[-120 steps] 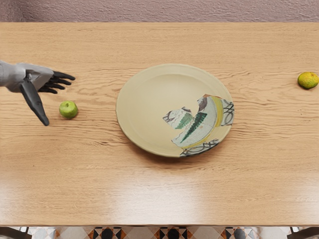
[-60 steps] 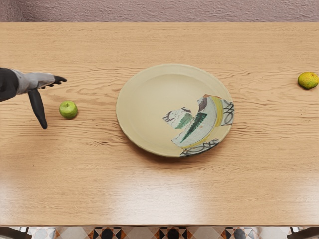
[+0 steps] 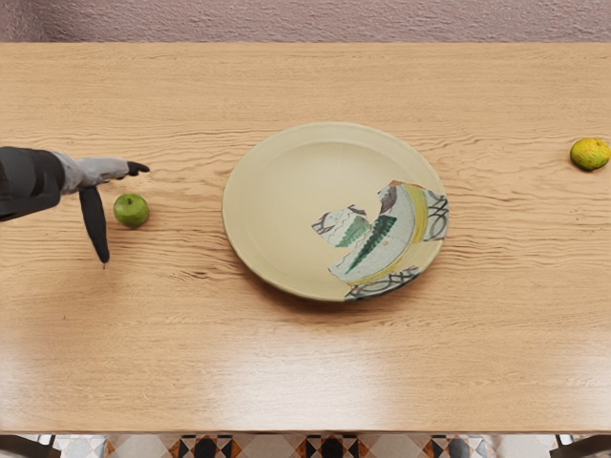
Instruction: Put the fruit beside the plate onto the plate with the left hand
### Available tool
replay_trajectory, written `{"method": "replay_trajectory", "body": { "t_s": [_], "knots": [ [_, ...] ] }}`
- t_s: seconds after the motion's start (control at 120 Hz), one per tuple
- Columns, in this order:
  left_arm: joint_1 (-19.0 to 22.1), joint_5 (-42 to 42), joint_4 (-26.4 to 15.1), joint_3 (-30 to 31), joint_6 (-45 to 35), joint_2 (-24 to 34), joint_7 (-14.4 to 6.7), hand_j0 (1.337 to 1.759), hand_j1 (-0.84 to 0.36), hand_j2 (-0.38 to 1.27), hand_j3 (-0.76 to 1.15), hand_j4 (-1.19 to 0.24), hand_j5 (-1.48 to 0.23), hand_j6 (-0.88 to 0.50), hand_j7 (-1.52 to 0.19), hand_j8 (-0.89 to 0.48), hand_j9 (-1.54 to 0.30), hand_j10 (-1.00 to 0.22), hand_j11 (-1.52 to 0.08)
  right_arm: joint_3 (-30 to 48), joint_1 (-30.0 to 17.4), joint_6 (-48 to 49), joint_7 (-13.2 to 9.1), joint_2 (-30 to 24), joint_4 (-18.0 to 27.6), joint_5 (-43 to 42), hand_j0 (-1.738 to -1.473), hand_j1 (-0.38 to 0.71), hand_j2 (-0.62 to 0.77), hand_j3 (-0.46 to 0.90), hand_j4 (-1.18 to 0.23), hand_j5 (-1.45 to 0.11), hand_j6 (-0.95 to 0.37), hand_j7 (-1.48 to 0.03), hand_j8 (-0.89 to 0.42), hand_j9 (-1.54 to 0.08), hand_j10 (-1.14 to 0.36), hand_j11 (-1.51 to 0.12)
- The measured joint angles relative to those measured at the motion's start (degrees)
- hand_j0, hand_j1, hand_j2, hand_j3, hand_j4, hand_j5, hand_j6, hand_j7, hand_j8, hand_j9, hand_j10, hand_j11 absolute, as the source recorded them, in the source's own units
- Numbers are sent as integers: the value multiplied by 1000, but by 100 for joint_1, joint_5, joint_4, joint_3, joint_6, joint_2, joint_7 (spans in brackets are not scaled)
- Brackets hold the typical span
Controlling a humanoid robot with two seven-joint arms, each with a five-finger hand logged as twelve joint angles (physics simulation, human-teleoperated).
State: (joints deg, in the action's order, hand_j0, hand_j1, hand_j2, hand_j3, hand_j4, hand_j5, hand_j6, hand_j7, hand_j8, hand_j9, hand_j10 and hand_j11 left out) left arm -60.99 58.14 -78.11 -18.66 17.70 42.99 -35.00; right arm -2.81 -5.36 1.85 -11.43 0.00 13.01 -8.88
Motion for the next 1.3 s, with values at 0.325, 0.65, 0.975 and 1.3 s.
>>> {"method": "replay_trajectory", "body": {
  "t_s": [0.325,0.65,0.975,1.3],
  "knots": [
    [-8,-9,33,-22,-457,-58,0,1658,340,3,0,-13,-12,-15,-12,-14,-11,-13,-11,0,0,0,0,0,0,0,-1658,-322,-4,0,-22,-29,-22,-29,-22,-29,-22,-29],
    [52,-6,181,17,-777,-237,0,1658,253,18,0,-87,-107,-88,-107,-88,-106,-86,-106,0,0,0,0,0,0,0,-1658,-322,-4,0,-22,-29,-22,-29,-22,-29,-22,-29],
    [61,1,615,109,-826,-443,0,1658,228,23,0,-108,-134,-109,-134,-109,-134,-107,-134,0,0,0,0,0,0,0,-1658,-322,-4,0,-22,-29,-22,-29,-22,-29,-22,-29],
    [61,1,1129,174,-845,-820,0,1658,131,39,0,-188,-239,-189,-238,-189,-238,-187,-238,0,0,0,0,0,0,0,-1658,-322,-5,0,-22,-29,-22,-29,-22,-29,-22,-29]
  ]
}}
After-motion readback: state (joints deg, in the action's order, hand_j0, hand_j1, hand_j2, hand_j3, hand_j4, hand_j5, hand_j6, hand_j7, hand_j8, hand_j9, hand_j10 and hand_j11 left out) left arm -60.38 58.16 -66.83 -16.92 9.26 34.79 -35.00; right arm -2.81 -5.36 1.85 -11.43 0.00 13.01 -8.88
